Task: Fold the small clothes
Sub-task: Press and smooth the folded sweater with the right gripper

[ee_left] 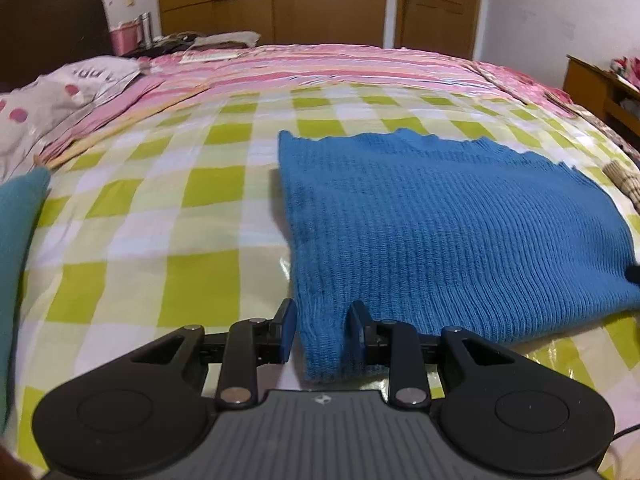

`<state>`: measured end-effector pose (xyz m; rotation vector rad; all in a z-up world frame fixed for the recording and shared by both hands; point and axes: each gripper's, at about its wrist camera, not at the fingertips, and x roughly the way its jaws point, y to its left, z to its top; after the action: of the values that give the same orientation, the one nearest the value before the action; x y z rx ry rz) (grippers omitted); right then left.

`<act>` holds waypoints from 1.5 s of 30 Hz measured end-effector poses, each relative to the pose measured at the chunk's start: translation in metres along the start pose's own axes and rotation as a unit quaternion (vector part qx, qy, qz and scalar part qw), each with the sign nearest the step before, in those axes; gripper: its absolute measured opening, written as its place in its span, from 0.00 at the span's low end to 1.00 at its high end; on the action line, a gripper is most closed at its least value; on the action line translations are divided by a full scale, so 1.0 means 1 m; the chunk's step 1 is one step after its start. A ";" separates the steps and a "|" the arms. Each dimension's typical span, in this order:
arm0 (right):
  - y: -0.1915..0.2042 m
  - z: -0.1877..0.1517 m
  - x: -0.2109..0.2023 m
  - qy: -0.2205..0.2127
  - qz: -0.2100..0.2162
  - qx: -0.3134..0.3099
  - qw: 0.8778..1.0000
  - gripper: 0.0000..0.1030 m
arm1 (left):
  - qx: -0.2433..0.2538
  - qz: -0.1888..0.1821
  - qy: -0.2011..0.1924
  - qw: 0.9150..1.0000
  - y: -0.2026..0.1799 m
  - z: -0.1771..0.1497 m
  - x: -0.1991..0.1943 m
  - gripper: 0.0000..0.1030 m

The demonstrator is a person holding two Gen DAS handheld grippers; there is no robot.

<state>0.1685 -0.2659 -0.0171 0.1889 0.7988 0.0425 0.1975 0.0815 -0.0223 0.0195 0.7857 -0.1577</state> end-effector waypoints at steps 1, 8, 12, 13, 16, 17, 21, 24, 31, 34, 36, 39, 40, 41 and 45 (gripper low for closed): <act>-0.001 0.000 0.000 0.002 0.002 0.002 1.000 0.17 | -0.005 0.000 0.000 1.000 0.001 0.000 -0.001 0.34; 0.001 0.004 -0.017 -0.015 0.011 0.003 1.000 0.22 | -0.009 -0.008 -0.023 1.000 0.000 0.000 -0.020 0.33; 0.008 0.012 -0.031 -0.033 -0.003 -0.013 0.999 0.22 | -0.005 -0.020 -0.044 0.999 -0.004 0.004 -0.026 0.33; 0.011 0.016 -0.033 -0.039 -0.011 -0.018 0.999 0.22 | -0.006 -0.025 -0.046 0.999 -0.005 0.006 -0.024 0.33; 0.019 0.030 -0.032 -0.041 -0.006 -0.015 0.999 0.25 | -0.004 -0.033 -0.047 0.998 -0.006 0.006 -0.017 0.33; 0.023 0.035 -0.029 -0.039 0.002 -0.016 0.999 0.25 | -0.001 -0.032 -0.047 0.998 -0.007 0.006 -0.013 0.33; 0.050 0.056 -0.002 -0.019 0.036 -0.029 0.999 0.28 | -0.008 -0.034 -0.035 0.999 -0.004 0.005 0.003 0.33; 0.076 0.074 0.026 -0.011 0.056 -0.045 0.997 0.32 | -0.007 -0.033 -0.035 0.999 0.000 0.005 0.009 0.33; 0.125 0.096 0.092 0.022 0.079 -0.049 0.995 0.44 | -0.019 -0.050 -0.040 0.998 0.009 0.003 0.011 0.33; 0.135 0.095 0.115 0.038 0.057 -0.062 0.996 0.43 | -0.010 -0.054 -0.046 0.997 0.010 0.003 0.008 0.33; 0.138 0.093 0.120 0.032 0.049 -0.066 0.996 0.34 | -0.007 -0.056 -0.052 0.997 0.010 0.004 0.005 0.33; 0.142 0.097 0.120 0.032 0.051 -0.061 0.996 0.06 | -0.008 -0.060 -0.062 0.996 0.012 0.006 0.000 0.33; 0.143 0.099 0.120 0.031 0.053 -0.061 0.996 0.04 | -0.012 -0.062 -0.065 0.996 0.014 0.007 -0.002 0.33; 0.145 0.102 0.119 0.027 0.054 -0.063 0.996 0.03 | -0.015 -0.063 -0.069 0.996 0.015 0.008 -0.004 0.33; 0.146 0.114 0.110 0.001 0.064 -0.052 0.997 0.03 | -0.024 -0.061 -0.090 0.994 0.020 0.010 -0.012 0.33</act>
<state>0.3319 -0.1278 0.0095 0.1421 0.7845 0.2047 0.1992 0.1027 -0.0072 -0.0880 0.6107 -0.2535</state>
